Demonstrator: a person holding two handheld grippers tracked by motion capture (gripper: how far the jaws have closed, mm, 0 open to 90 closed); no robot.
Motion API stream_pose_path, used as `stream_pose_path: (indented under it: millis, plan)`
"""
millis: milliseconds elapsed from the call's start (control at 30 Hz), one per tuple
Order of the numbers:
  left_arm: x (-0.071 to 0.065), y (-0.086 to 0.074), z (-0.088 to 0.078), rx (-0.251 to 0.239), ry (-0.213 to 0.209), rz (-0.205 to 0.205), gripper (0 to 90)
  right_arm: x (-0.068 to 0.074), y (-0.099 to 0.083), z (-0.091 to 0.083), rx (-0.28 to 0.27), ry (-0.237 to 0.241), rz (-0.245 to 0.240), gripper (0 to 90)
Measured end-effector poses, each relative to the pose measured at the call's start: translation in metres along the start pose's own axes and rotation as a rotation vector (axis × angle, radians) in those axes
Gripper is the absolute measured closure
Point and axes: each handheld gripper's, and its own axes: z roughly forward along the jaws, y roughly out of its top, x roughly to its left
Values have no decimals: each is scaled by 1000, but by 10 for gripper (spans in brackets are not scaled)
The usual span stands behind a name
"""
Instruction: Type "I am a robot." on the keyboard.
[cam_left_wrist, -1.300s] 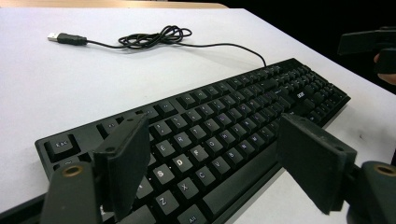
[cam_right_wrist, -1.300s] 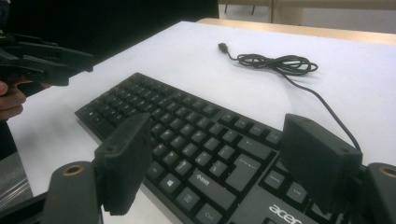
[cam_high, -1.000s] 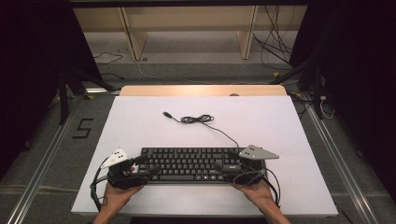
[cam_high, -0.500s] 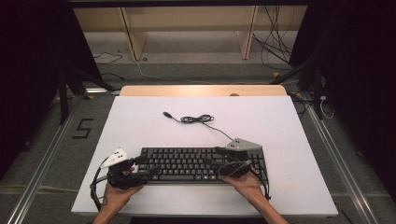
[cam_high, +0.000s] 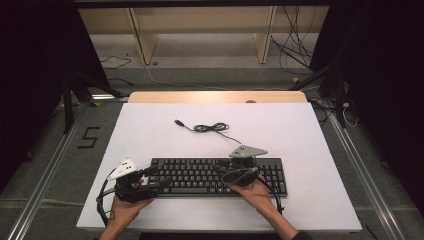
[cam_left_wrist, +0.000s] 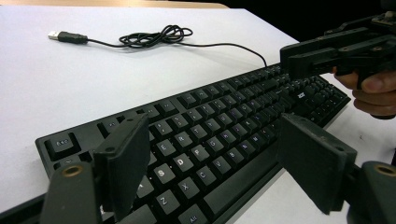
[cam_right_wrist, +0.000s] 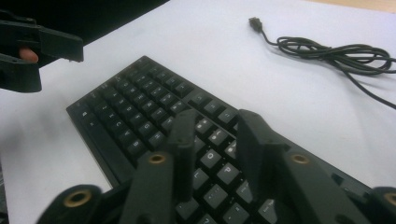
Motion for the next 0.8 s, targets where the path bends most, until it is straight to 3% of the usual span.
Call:
stream_pose_path:
  millis: [367,800]
  plan:
    - [-1,0,0,3,-1,8,257,6,5,19,47,21,-16,849]
    - [-1,0,0,4,0,14,257,10,8,37,96,16,-24,900]
